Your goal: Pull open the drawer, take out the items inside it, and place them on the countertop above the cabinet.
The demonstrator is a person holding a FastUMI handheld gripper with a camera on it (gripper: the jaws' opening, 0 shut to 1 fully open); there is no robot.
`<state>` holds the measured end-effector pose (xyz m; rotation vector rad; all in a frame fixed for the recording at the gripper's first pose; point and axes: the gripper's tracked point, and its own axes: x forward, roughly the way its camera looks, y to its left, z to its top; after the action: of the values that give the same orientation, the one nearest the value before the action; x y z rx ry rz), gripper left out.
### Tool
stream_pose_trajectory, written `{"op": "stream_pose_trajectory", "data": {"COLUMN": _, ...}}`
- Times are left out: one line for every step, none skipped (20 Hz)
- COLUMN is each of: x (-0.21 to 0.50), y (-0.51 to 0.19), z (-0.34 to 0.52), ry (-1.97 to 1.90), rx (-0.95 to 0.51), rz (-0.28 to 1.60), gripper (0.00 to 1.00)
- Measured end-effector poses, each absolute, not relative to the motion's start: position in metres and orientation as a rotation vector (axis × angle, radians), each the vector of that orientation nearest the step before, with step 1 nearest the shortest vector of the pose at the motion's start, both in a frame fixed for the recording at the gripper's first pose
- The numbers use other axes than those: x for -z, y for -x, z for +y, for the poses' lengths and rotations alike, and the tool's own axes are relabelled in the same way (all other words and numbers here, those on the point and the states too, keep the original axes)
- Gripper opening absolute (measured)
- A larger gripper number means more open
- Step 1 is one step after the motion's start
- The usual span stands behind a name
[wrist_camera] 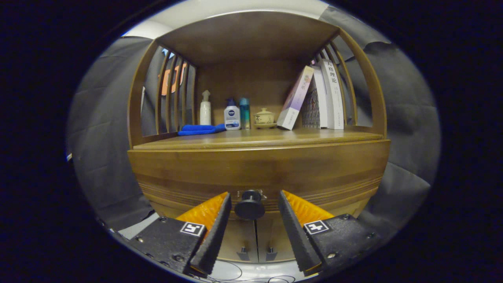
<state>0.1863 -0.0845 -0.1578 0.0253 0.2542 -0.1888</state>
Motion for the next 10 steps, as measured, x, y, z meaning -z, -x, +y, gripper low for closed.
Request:
{"op": "stream_pose_trajectory", "data": {"x": 0.160, "y": -0.190, "z": -0.085, "ry": -0.032, "rx": 0.195, "rz": 0.254, "gripper": 0.75}}
{"op": "stream_pose_trajectory", "data": {"x": 0.162, "y": -0.194, "z": -0.087, "ry": -0.034, "rx": 0.204, "rz": 0.255, "gripper": 0.72}}
{"op": "stream_pose_trajectory", "data": {"x": 0.163, "y": -0.198, "z": -0.085, "ry": -0.037, "rx": 0.207, "rz": 0.254, "gripper": 0.70}}
{"op": "stream_pose_trajectory", "data": {"x": 0.162, "y": -0.202, "z": -0.085, "ry": -0.035, "rx": 0.211, "rz": 0.253, "gripper": 0.67}}
{"op": "stream_pose_trajectory", "data": {"x": 0.161, "y": -0.205, "z": -0.086, "ry": -0.029, "rx": 0.221, "rz": 0.246, "gripper": 0.64}}
{"op": "stream_pose_trajectory", "data": {"x": 0.161, "y": -0.203, "z": -0.087, "ry": -0.029, "rx": 0.230, "rz": 0.244, "gripper": 0.61}}
{"op": "stream_pose_trajectory", "data": {"x": 0.163, "y": -0.205, "z": -0.085, "ry": -0.026, "rx": 0.228, "rz": 0.240, "gripper": 0.59}}
{"op": "stream_pose_trajectory", "data": {"x": 0.162, "y": -0.205, "z": -0.083, "ry": -0.025, "rx": 0.229, "rz": 0.237, "gripper": 0.56}}
{"op": "stream_pose_trajectory", "data": {"x": 0.161, "y": -0.206, "z": -0.086, "ry": -0.024, "rx": 0.238, "rz": 0.235, "gripper": 0.53}}
{"op": "stream_pose_trajectory", "data": {"x": 0.160, "y": -0.205, "z": -0.086, "ry": -0.033, "rx": 0.241, "rz": 0.235, "gripper": 0.50}}
